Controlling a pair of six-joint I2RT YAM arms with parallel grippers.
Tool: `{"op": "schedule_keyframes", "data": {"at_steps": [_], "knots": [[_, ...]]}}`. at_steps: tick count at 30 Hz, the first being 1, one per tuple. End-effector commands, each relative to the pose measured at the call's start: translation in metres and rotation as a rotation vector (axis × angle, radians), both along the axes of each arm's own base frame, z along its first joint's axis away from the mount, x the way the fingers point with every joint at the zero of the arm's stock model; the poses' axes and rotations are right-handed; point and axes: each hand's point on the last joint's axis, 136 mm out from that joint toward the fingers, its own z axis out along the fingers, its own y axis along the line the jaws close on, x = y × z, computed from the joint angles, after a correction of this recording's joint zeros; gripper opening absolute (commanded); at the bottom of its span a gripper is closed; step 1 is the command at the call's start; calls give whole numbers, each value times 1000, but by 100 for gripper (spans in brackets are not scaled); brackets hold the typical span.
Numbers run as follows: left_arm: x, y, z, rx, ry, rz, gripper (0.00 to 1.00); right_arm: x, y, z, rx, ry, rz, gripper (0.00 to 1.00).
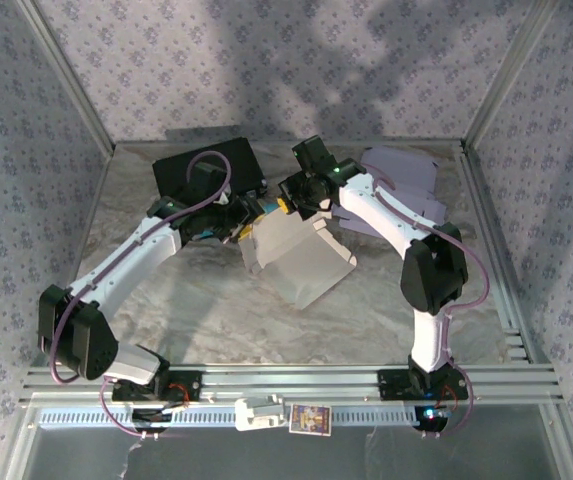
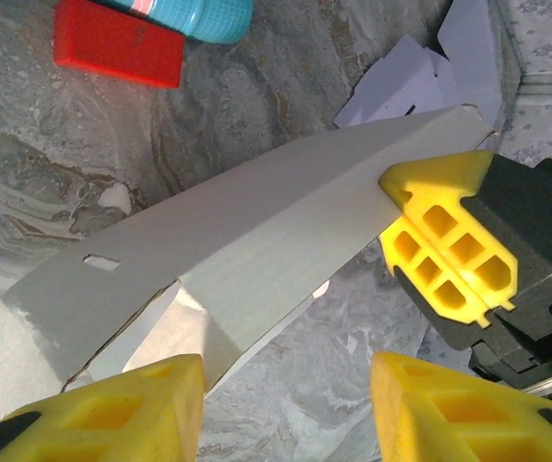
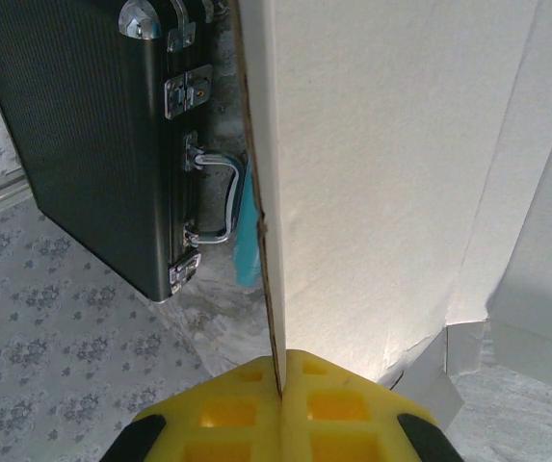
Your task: Fold the paper box
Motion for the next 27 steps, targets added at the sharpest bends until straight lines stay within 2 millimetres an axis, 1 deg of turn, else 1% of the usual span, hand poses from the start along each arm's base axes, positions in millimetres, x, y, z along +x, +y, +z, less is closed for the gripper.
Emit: {"op": "schedule_keyframes", "data": {"at_steps": [1, 3, 6, 8, 11, 13, 15, 17, 18, 20, 21, 23, 24, 25, 26, 27], "knots": [[5, -11, 6, -28, -13, -14, 49, -5, 2, 16, 36, -8, -7, 0], [8, -12, 5, -30, -18, -14, 47, -5, 2, 17, 41, -6, -11, 0], [13, -16, 8, -48, -38, -18, 44, -7, 2, 19, 44, -5, -18, 0], [15, -16, 15, -40, -63, -27, 44, -9, -1, 19, 41, -1, -28, 0], [14, -11, 32, -39, -110, -38, 49, -10, -8, 20, 48, 15, -63, 0], [12, -3, 45, -44, -148, -32, 53, -11, -11, 23, 75, 24, -101, 0], [10, 10, 59, -52, -187, -13, 54, -12, -16, 28, 109, 43, -149, 0], [9, 31, 69, -52, -216, 23, 54, -14, -24, 35, 134, 73, -198, 0], [9, 42, 69, -47, -220, 40, 54, -15, -29, 38, 145, 86, -223, 0], [8, 65, 62, -48, -211, 91, 52, -15, -40, 45, 180, 110, -279, 0], [9, 74, 53, -59, -198, 113, 49, -15, -45, 49, 192, 119, -298, 0], [10, 89, 29, -88, -167, 157, 45, -16, -56, 55, 218, 154, -332, 0], [9, 92, 14, -114, -141, 173, 43, -16, -61, 58, 226, 166, -344, 0], [12, 93, 4, -156, -133, 190, 40, -16, -67, 62, 233, 172, -358, 0], [14, 92, -7, -189, -128, 197, 37, -16, -71, 64, 237, 176, -373, 0], [14, 91, -16, -199, -123, 196, 32, -15, -76, 66, 246, 180, -392, 0]]}}
